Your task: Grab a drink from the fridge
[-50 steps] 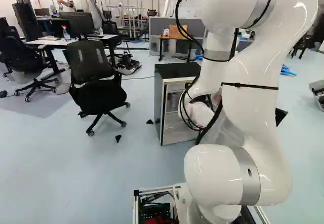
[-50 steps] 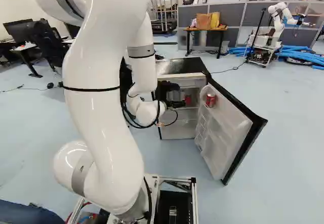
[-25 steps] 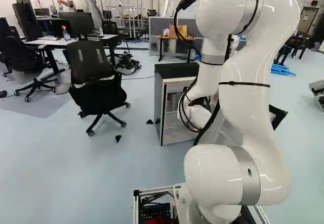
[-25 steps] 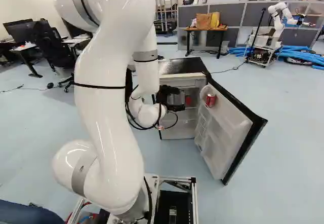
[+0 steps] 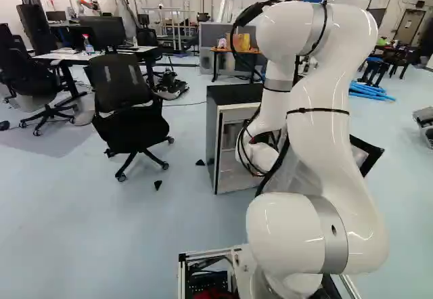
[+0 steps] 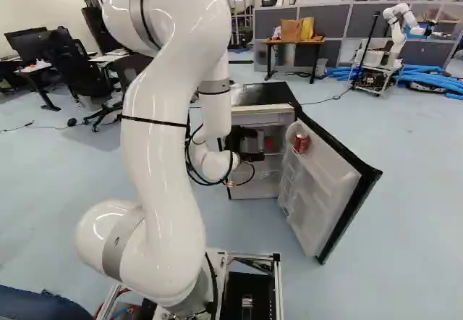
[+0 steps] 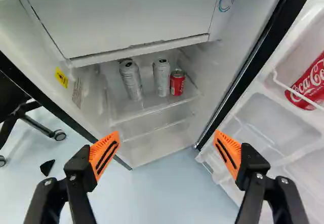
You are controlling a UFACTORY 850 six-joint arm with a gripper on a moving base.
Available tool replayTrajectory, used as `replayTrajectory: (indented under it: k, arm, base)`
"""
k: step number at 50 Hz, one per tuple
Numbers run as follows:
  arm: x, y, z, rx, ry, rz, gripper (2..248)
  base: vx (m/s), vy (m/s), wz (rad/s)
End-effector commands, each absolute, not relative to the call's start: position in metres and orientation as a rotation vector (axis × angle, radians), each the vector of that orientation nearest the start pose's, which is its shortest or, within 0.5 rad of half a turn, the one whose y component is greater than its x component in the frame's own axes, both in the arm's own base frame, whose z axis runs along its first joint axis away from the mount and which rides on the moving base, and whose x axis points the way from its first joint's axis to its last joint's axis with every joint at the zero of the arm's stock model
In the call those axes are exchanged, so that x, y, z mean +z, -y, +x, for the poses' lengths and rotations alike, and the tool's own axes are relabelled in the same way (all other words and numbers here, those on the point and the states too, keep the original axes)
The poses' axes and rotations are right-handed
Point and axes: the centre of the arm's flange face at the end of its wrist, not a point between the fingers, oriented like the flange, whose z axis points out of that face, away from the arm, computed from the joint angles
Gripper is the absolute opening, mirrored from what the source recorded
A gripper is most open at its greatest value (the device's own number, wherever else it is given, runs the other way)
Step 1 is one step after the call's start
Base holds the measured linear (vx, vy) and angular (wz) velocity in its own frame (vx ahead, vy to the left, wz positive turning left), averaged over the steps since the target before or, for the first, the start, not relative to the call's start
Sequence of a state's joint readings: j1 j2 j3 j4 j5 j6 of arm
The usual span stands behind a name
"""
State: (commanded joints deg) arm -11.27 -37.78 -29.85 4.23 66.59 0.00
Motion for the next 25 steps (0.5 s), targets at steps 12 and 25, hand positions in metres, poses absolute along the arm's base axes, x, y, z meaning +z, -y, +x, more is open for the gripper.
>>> replayTrajectory:
  k: [12,25]
  arm:
    - [0.166,0.088,0.410,-1.586,-0.376,-2.848,247]
    - [0.149,0.092,0.426,-1.603,-0.378,-2.842,247]
  base:
    - [0.000,0.000,0.000]
    - [0.000,0.000,0.000]
